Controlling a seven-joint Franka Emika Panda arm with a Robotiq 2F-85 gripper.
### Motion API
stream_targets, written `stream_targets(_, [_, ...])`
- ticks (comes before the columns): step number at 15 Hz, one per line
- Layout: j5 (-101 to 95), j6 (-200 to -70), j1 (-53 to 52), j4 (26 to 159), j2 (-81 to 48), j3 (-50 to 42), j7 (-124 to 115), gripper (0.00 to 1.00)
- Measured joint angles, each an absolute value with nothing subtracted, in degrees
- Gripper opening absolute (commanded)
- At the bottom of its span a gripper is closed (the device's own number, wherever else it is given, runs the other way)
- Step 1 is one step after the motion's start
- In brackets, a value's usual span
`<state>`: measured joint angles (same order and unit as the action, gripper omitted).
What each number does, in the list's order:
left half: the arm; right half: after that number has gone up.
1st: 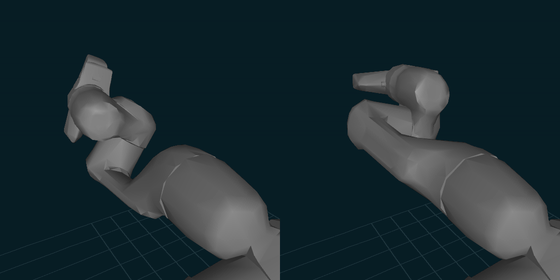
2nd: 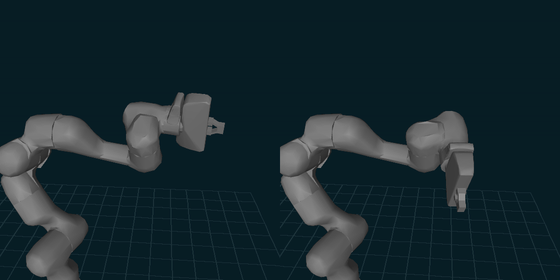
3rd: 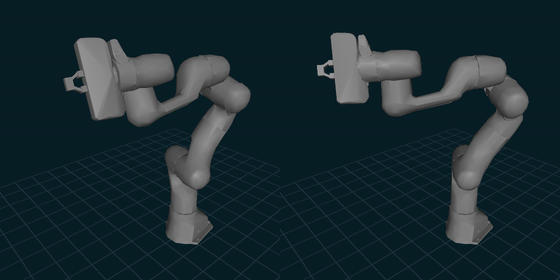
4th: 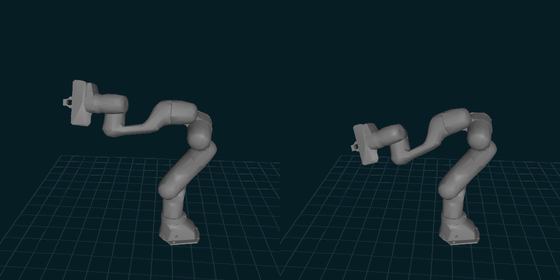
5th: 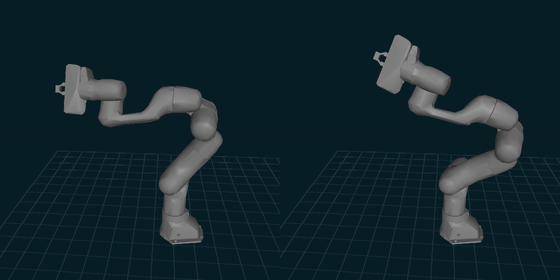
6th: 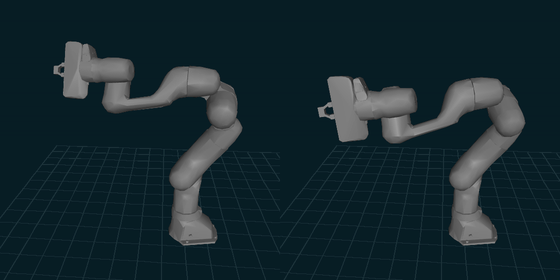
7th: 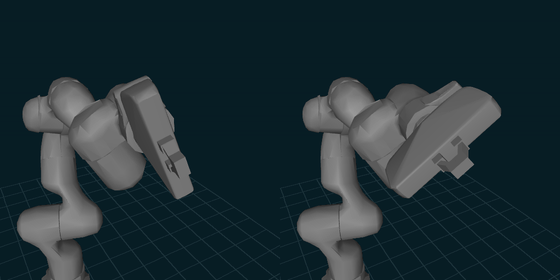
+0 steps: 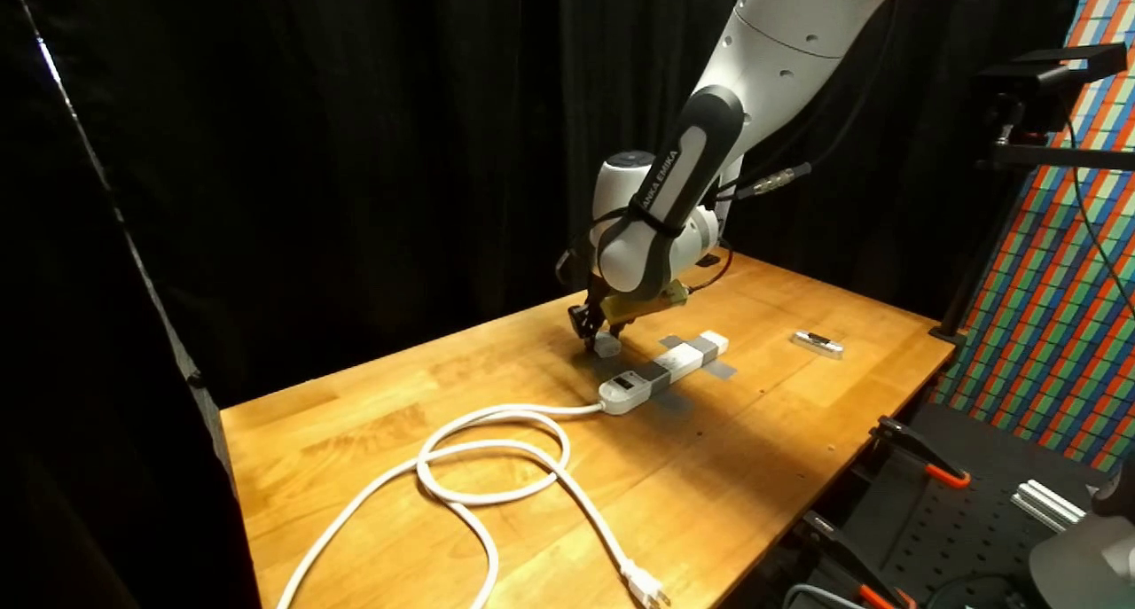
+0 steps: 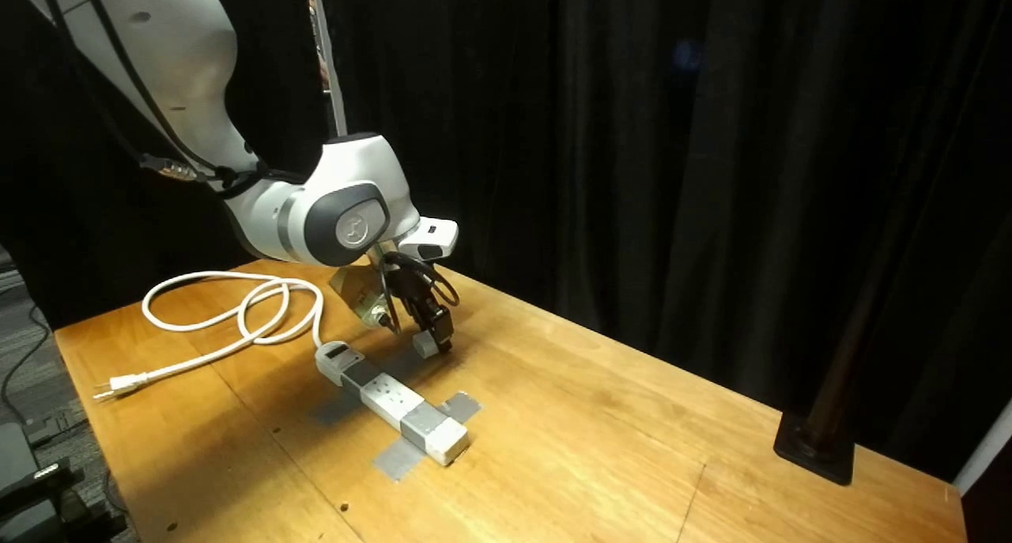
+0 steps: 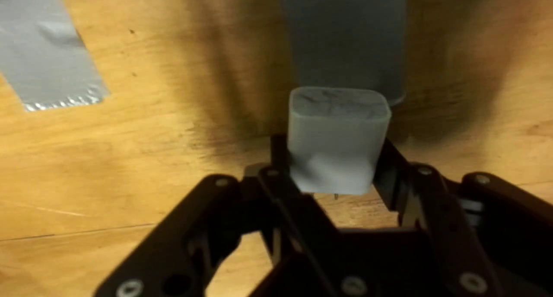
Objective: Move the charging adaptor backwards, place the adaptor on the extension cable
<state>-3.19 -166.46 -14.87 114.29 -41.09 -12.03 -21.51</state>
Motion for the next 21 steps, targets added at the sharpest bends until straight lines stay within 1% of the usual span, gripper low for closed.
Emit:
stream_targets(1, [-3.19,-166.46,-15.12,113.64,-41.53,-12.22,-21.82,0.79])
stream_targets(3, [-3.23,-166.39,-15.81,112.94,-42.34,-12.89,-22.04,0.95])
stream_targets(4, [-3.53,-166.39,-16.77,113.05,-42.36,-13.95,-22.08,1.00])
stream_targets(7, [-4.84,-168.87,-22.20,114.82,-41.34,-19.57,-24.06,1.00])
stream_targets(11, [-4.91,-179.67,-33.08,123.30,-38.27,-30.11,-28.50,1.00])
stream_targets(13, [-1.09,-184.96,-36.68,127.97,-37.13,-32.27,-28.63,1.00])
stream_targets(16, [6.69,-189.83,-37.59,132.55,-36.38,-30.00,-27.32,1.00])
stream_targets(21, [15.18,-192.88,-34.87,134.48,-36.99,-22.80,-23.73,1.00])
